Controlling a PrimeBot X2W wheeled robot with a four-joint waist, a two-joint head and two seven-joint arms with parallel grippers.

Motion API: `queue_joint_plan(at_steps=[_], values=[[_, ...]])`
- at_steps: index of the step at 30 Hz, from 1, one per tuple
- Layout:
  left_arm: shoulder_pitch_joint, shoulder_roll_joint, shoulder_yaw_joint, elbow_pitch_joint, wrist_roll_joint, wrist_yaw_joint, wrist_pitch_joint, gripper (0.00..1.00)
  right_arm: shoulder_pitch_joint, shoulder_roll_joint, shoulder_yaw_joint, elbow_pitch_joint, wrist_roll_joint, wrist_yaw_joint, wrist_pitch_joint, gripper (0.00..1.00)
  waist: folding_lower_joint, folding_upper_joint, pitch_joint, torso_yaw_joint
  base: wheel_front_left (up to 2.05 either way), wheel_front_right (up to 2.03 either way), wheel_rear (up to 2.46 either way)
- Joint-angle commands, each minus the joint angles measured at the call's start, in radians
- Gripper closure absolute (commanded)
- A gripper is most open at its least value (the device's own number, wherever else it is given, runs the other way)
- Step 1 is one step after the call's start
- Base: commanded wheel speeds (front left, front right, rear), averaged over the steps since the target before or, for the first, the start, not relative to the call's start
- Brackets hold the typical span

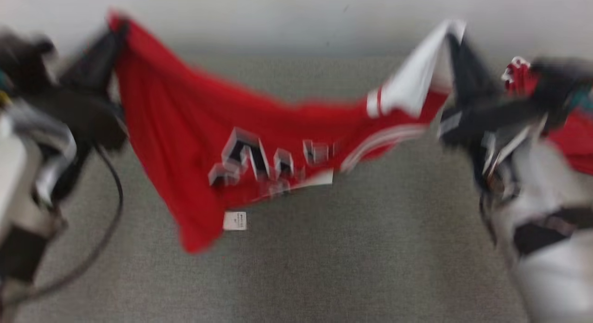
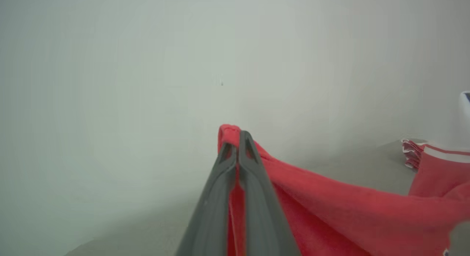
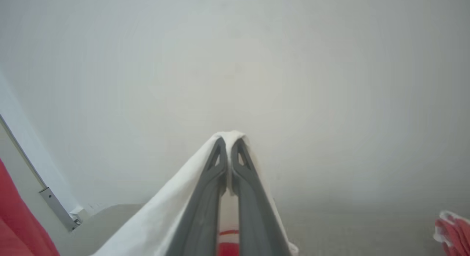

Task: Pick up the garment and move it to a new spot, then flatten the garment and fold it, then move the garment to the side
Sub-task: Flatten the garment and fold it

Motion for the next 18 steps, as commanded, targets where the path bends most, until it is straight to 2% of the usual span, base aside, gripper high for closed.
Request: queue_joint_plan(at_steps=[1,6,9,13,18], values=[[-0.072,-0.009,0.0,0.028,-0.022,-0.008,0.01,1.0,-0.081,-0.005,-0.017,0.025,0.024,-0.002,0.012,1.0,-0.0001,-0.0001,0.095,0.014,0.0,0.0,0.0],[-0.392,-0.011,-0.058,0.175,-0.089,-0.004,0.051,1.0,-0.459,0.003,-0.056,0.181,0.046,-0.002,0.083,1.0,-0.0001,-0.0001,0.212,0.023,0.0,0.0,0.0],[-0.558,-0.019,-0.081,0.266,-0.114,-0.004,0.046,1.0,-0.664,0.022,-0.081,0.276,0.029,-0.002,0.089,1.0,-0.0001,-0.0001,0.274,0.016,0.0,0.0,0.0],[-0.751,-0.039,-0.094,0.374,-0.15,-0.004,0.007,1.0,-0.901,0.052,-0.11,0.415,-0.016,-0.002,0.061,1.0,-0.0001,-0.0001,0.33,0.002,0.0,0.0,0.0],[-0.932,-0.06,-0.136,0.471,-0.164,-0.005,-0.027,1.0,-1.127,0.079,-0.129,0.565,-0.083,-0.002,0.016,1.0,-0.0001,-0.0001,0.378,-0.014,0.0,0.0,0.0]])
